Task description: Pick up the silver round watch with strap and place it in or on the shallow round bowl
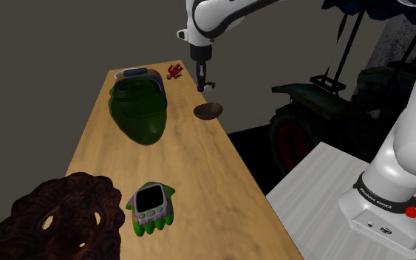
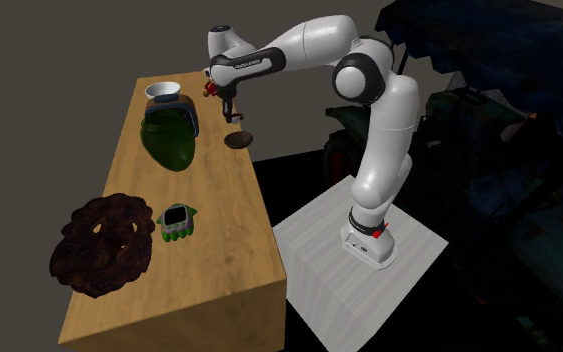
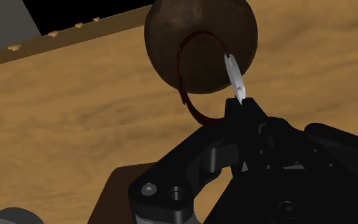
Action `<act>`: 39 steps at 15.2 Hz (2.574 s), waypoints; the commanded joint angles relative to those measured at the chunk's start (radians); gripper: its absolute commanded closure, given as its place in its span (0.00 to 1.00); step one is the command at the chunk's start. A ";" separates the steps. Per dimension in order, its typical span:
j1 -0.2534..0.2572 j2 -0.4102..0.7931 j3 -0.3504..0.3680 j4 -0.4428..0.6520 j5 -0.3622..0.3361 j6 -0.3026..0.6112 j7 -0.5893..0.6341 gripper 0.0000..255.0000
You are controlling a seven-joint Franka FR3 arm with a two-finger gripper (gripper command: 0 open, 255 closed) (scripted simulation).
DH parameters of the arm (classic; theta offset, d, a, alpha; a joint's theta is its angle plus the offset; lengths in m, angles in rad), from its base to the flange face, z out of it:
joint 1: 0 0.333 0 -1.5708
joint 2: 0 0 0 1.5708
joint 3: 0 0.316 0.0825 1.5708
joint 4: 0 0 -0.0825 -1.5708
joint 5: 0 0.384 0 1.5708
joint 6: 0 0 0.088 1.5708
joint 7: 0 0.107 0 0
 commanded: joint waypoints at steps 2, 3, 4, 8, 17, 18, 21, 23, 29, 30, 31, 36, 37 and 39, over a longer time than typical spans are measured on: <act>-0.003 0.031 -0.004 0.005 -0.005 0.025 -0.006 1.00; -0.003 0.034 -0.004 -0.004 -0.006 0.038 -0.005 1.00; -0.003 0.037 -0.005 -0.014 -0.007 0.050 -0.004 1.00; -0.003 0.051 -0.006 -0.049 -0.012 0.099 0.001 1.00; -0.001 0.087 -0.009 -0.106 -0.024 0.191 0.011 1.00; -0.001 0.087 -0.009 -0.106 -0.024 0.191 0.011 1.00; -0.001 0.087 -0.009 -0.106 -0.024 0.191 0.011 1.00; -0.001 0.087 -0.009 -0.106 -0.024 0.191 0.011 1.00; -0.001 0.087 -0.009 -0.106 -0.024 0.191 0.011 0.00; -0.002 0.069 -0.008 -0.096 -0.019 0.164 0.008 0.00; -0.002 0.053 -0.006 -0.084 -0.015 0.136 0.005 0.00; -0.003 0.026 -0.004 -0.059 -0.007 0.085 0.000 0.00; -0.003 0.026 -0.004 -0.059 -0.007 0.085 0.000 0.00; -0.003 0.026 -0.004 -0.059 -0.007 0.085 0.000 0.00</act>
